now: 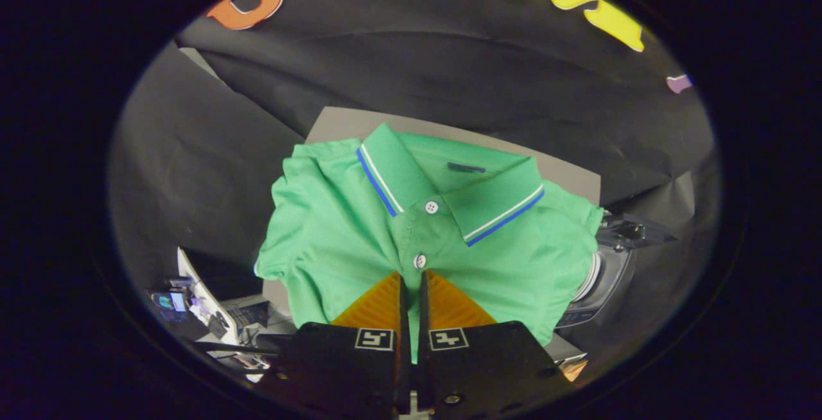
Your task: Put the clothes into the washing machine and then close the washing machine lid.
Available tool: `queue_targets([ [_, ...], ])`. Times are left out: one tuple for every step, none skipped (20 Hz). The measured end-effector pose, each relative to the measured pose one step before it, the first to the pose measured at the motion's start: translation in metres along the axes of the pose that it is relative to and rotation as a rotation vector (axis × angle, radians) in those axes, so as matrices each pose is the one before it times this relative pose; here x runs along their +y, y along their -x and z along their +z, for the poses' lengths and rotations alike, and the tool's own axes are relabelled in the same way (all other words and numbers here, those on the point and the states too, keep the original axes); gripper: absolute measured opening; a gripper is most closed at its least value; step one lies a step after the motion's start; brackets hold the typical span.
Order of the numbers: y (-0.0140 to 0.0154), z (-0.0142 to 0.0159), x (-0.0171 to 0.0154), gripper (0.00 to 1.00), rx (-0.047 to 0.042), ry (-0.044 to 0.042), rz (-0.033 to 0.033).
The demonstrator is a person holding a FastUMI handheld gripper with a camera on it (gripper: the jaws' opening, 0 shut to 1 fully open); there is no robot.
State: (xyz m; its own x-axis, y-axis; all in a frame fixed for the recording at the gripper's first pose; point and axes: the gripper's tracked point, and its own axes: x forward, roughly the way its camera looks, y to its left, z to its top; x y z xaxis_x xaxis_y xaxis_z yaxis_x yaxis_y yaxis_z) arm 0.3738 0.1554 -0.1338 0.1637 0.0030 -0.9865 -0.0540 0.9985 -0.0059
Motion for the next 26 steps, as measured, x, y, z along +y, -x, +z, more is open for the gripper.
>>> queue_targets([
  [0.00757, 0.00073, -0.00148, 0.07, -0.01249, -0.01454, 0.00567],
  [0.00685, -0.00202, -0.0001, 0.07, -0.00742, -0.01747, 0.00834],
  [0.00744, -0.00111, -0.002, 0.07, -0.0054, -0.00826, 0.00758],
  [0.00957, -0.00232, -0.00716, 0.07, -0.01023, -0.00539, 0.00174],
  [0.00858, 0.00024, -0.00418, 0.07, -0.01521, -0.00058, -0.00281],
  [0.00697, -0.00131, -0.00241, 0.07, -0.01437, -0.00381, -0.0009],
  [0.00794, 0.00058, -0.00049, 0.07, -0.01173, -0.00812, 0.00339],
  [0.00761, 0.00167, 0.00118, 0.07, -0.01232, -0.00937, 0.0054],
  [0.01001, 0.00294, -0.00284, 0.07, -0.01528, -0.01012, 0.00399],
  [0.00579, 0.00066, -0.00497, 0.07, -0.01665, -0.01336, 0.00482],
  [0.00934, 0.00229, -0.00614, 0.07, -0.01528, -0.01405, 0.00363],
  [0.01224, 0.0023, -0.00476, 0.07, -0.01394, -0.01382, 0.00144],
  [0.00904, 0.00458, -0.00312, 0.07, -0.01376, -0.00988, -0.00134],
  [0.00742, 0.00297, -0.00496, 0.07, -0.01506, -0.00725, -0.00216],
  [0.00933, 0.00231, -0.00547, 0.07, -0.01532, -0.00806, -0.00082],
  [0.01218, -0.00063, -0.00499, 0.07, -0.0152, -0.00874, 0.00547],
  [0.01122, 0.00137, -0.00382, 0.07, -0.01721, -0.00933, 0.00316],
  [0.00864, 0.0017, -0.00593, 0.07, -0.0199, -0.00517, -0.00468],
  [0.00823, 0.00327, -0.00657, 0.07, -0.01739, 0.00275, -0.01031],
  [0.00871, -0.00159, -0.00897, 0.07, -0.01786, 0.00052, -0.00994],
  [0.00874, 0.00042, -0.00622, 0.07, -0.01782, -0.00324, -0.00667],
  [0.01073, -0.00042, -0.00599, 0.07, -0.0189, -0.00386, -0.00176],
  [0.01128, 0.00168, -0.00601, 0.07, -0.0194, -0.00717, -0.00203],
  [0.01137, 0.00015, -0.0069, 0.07, -0.01918, -0.00657, -0.00288],
  [0.01161, 0.00121, -0.00746, 0.07, -0.01654, -0.00838, -0.00585],
  [0.01115, -0.00003, -0.00791, 0.07, -0.0146, -0.01093, -0.00664],
])
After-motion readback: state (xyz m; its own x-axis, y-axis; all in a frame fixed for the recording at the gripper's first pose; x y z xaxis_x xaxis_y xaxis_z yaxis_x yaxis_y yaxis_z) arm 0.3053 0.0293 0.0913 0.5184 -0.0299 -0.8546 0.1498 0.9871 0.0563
